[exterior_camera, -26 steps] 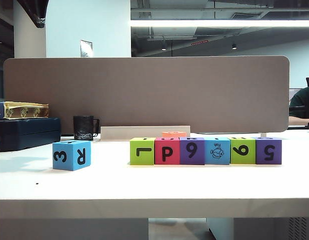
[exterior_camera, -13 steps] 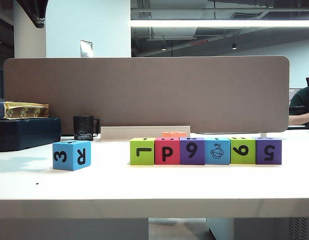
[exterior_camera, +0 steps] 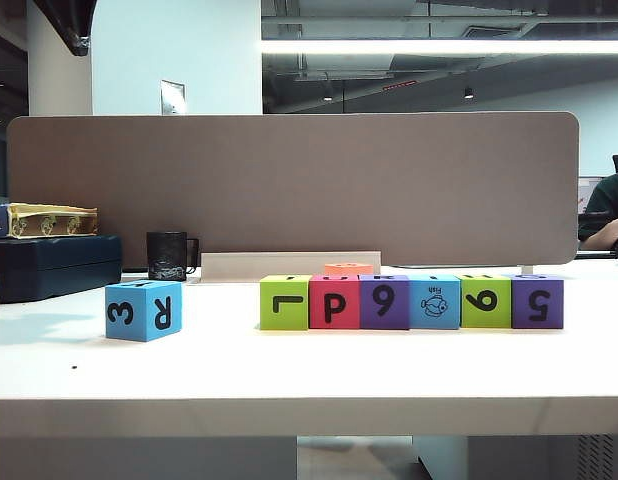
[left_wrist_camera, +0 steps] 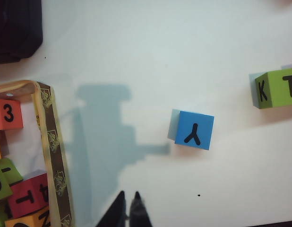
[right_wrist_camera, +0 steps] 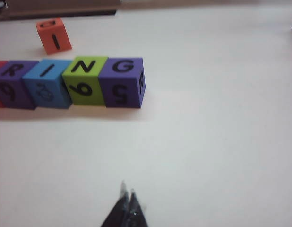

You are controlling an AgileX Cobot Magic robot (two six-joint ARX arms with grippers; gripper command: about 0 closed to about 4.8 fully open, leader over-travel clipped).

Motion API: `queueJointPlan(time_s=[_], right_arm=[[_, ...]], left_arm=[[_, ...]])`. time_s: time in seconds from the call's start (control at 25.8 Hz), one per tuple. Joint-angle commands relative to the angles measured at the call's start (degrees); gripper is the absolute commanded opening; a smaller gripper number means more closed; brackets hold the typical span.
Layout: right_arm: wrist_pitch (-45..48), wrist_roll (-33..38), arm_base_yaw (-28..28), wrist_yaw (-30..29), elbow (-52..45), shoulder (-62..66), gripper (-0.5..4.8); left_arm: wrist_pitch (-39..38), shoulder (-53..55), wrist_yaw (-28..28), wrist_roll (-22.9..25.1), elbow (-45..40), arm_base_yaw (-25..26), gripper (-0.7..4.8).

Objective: Select the appropriate blocks from the scattered letter blocks on the table and arrange them in a row to spell out "TURING".

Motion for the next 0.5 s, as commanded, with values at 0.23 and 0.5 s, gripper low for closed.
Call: queueJointPlan(time_s=[0.23,0.5], right_arm=[[1.25,-0.31,-0.07,4.94,-0.57,-0.92,-0.01],[0.42,-1.46,-0.07,6.05,-0.59,-0.83,-0.01]], left_arm=[[-0.87,-0.24,-0.11,-0.17,0.13,0.00,0.13],[-0.90,-0.24,-0.11,-0.28,0.13,0.00,0.13]])
